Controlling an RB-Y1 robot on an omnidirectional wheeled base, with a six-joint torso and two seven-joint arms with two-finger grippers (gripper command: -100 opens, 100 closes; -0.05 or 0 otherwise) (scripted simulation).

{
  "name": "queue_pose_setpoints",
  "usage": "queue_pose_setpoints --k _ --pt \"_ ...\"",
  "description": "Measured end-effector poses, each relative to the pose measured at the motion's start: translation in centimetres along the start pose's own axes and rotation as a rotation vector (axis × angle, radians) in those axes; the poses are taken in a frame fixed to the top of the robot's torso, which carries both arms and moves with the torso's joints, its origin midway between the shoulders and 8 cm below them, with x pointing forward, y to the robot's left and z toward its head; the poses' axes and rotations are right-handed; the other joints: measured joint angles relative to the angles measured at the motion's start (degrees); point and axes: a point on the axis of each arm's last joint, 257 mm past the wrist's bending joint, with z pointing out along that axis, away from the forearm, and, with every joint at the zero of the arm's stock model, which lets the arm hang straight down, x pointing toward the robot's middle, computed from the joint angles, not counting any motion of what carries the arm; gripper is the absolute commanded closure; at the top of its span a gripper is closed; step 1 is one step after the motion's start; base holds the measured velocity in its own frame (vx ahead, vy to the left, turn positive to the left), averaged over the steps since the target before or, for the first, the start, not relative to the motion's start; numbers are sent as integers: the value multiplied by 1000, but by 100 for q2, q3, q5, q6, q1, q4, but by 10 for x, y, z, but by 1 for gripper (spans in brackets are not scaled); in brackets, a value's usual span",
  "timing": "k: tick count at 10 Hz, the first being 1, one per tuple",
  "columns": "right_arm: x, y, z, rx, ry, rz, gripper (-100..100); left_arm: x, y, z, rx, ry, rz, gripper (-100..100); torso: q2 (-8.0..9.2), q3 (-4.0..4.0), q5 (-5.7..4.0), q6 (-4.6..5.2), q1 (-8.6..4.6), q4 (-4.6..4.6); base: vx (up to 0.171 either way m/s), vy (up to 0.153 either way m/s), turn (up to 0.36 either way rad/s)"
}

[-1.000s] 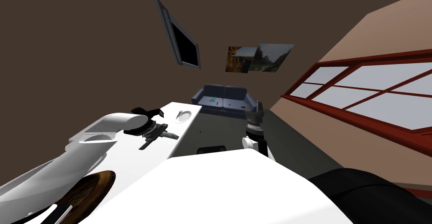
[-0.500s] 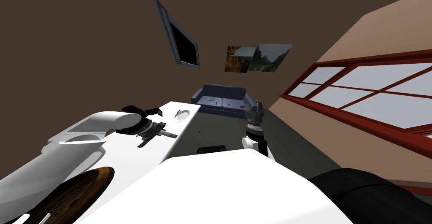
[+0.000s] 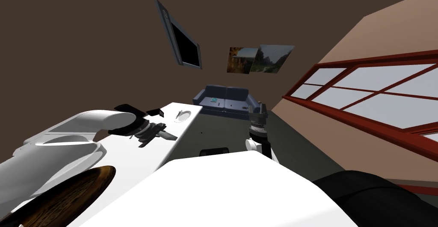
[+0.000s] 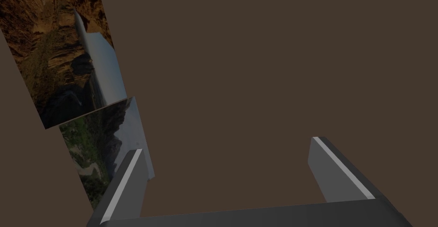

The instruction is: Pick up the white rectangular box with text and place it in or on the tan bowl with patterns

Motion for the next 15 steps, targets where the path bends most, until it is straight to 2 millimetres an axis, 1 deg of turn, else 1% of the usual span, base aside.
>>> queue_pose_setpoints --k 3,7,15 --pt "0 0 0 0 0 0 0 -6 3 -13 -6 3 30 100 4 1 -1 -6 6 -2 -60 -6 7" --pt "0 0 0 0 0 0 0 -16 9 -32 -27 1 43 100 9 2 -3 -17 19 -4 -75 28 25" --pt "0 0 0 0 0 0 0 -46 16 -76 -85 -38 -8 100 20 9 -6 -37 27 -1 -89 64 40"
